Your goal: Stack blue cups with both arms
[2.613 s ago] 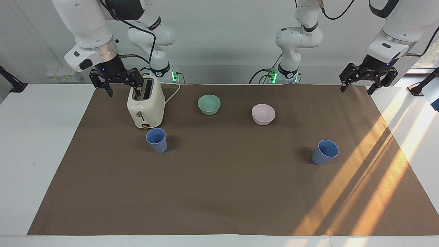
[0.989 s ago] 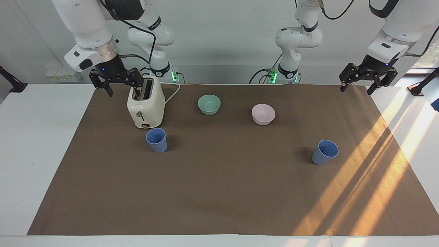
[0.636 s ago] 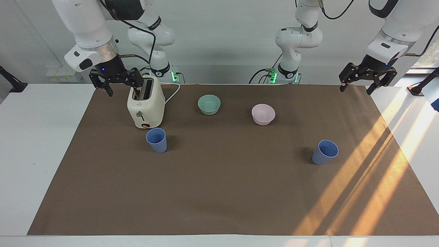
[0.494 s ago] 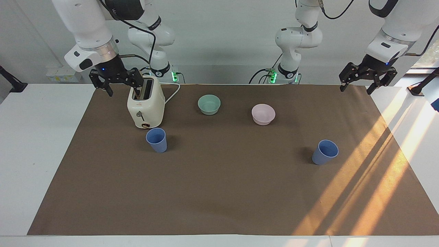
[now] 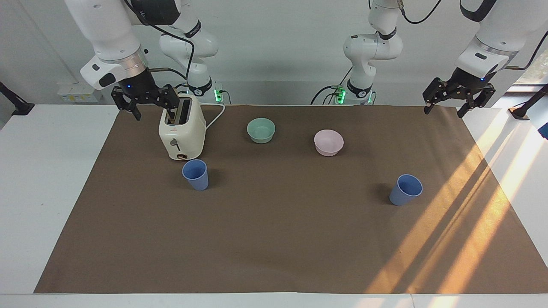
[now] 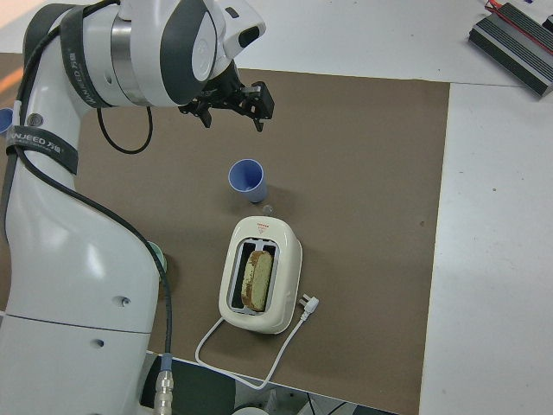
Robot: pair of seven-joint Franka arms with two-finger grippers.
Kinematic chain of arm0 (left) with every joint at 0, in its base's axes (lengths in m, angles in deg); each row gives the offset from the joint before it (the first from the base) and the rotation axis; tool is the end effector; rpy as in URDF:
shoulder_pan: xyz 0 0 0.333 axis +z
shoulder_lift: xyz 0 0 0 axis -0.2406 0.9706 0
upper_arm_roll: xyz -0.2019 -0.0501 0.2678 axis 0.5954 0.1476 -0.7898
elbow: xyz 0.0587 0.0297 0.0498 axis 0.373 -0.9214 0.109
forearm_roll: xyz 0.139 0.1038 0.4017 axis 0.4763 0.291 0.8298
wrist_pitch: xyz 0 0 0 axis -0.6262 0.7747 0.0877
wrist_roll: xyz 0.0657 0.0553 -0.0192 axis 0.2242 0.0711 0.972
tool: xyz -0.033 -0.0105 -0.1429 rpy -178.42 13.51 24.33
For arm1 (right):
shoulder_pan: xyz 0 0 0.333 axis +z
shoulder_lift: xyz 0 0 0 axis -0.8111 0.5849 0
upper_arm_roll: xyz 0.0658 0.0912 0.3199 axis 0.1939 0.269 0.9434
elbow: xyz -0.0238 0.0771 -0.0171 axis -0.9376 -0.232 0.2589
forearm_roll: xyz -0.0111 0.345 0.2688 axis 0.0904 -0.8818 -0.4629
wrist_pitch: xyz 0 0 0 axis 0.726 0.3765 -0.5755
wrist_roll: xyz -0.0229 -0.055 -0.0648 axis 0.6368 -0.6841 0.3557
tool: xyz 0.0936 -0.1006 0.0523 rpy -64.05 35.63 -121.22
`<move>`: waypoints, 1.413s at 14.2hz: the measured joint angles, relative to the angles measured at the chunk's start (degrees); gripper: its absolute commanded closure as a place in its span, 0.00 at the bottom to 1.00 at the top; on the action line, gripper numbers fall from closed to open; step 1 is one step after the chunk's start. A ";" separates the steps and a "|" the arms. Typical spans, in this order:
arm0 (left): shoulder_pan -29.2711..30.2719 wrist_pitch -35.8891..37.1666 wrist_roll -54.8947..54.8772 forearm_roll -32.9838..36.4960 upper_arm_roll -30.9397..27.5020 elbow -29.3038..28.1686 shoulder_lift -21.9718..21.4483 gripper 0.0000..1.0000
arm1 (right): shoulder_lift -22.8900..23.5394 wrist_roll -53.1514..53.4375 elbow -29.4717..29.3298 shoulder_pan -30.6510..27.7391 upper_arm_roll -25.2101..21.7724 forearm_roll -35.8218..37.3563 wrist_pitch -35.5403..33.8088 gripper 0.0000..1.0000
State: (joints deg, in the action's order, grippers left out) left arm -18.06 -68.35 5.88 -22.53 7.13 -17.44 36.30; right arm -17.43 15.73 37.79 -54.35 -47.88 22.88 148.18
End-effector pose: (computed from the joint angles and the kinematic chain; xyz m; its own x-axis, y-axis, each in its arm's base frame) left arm 0.5919 -0.0160 0.6384 0.9818 -0.1827 0.0511 -0.1845 -0.9823 0.0321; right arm 0.6065 0.0361 0.6132 0.9997 0.0180 -0.0140 0.0178 -0.9998 -0.0122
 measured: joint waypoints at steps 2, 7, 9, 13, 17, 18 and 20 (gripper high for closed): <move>0.00 -0.31 0.00 0.00 0.00 -0.03 0.00 0.00 | 0.00 0.00 0.00 0.00 0.00 0.00 0.00 0.00; 0.41 -5.89 -0.97 0.02 -0.14 -1.34 1.45 0.00 | 0.00 0.00 0.00 0.00 0.00 0.00 0.00 0.00; 1.35 -7.92 -2.37 0.02 -0.29 -1.93 3.14 0.00 | 0.00 0.00 0.00 0.00 0.00 0.00 0.00 0.00; 2.29 -15.49 -3.15 0.02 -0.40 -5.78 5.56 0.00 | 0.00 0.00 0.00 0.00 0.00 0.00 0.00 0.00; 2.54 -21.20 -5.42 0.02 -0.47 -9.60 8.52 0.00 | 0.00 0.00 0.00 0.00 0.00 0.00 0.00 0.00; 3.10 -22.60 -7.04 0.02 -0.47 -10.13 9.86 0.00 | 0.00 0.00 0.00 0.00 0.00 0.00 0.00 0.00; 4.00 -25.99 -8.96 -0.01 -0.52 -11.49 12.50 0.03 | 0.00 0.00 0.00 0.00 0.00 0.00 0.00 0.00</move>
State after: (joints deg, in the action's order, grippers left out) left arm -14.05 -94.35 -3.09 -22.54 6.62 -28.93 48.81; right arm -17.43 15.73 37.79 -54.35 -47.89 22.88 148.18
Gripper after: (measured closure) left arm 0.000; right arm 0.000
